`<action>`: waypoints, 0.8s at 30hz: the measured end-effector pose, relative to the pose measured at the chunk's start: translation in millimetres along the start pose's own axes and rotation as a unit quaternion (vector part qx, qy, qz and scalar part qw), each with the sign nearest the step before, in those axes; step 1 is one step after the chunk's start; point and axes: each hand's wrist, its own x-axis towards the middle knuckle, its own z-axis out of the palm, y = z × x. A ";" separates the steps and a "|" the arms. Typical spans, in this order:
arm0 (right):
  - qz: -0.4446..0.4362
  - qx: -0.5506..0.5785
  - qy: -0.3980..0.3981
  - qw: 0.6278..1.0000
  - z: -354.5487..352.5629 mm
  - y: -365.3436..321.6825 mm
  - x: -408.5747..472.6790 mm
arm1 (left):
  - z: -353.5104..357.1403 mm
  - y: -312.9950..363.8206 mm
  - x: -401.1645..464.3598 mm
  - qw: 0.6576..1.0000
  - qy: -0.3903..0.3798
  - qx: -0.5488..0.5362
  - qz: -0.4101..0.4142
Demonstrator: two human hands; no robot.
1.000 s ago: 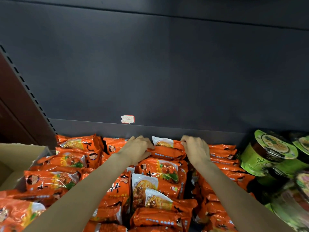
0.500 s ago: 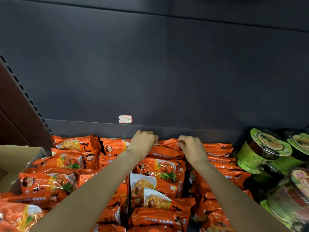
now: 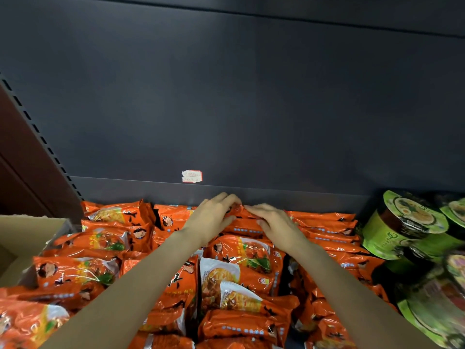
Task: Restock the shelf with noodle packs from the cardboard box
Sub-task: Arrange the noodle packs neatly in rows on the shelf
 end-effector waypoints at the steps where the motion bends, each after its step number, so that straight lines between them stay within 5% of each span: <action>1: 0.009 0.013 0.002 1.000 0.2 0.1 0.4 | 0.4 0.7 0.7 1.000 -0.012 0.002 -0.004; 5: 0.110 -0.070 0.066 0.989 -13.2 10.4 0.2 | -1.6 -3.0 4.4 0.997 -0.032 0.072 -0.007; 8: 0.097 -0.138 0.003 0.986 -17.9 15.7 -4.8 | -2.3 -7.9 0.7 0.987 -0.041 0.153 0.010; 12: 0.066 -0.180 -0.070 0.979 -9.8 14.0 -6.9 | -0.5 -7.1 -4.5 0.983 0.045 0.151 0.090; 19: 0.072 -0.194 0.055 0.977 -3.9 15.4 -11.4 | 1.1 -7.6 7.1 0.945 -0.052 0.311 0.088; 24: 0.096 -0.248 0.049 0.963 -11.6 22.9 -13.6 | 5.6 -8.3 4.9 0.956 -0.081 0.275 0.060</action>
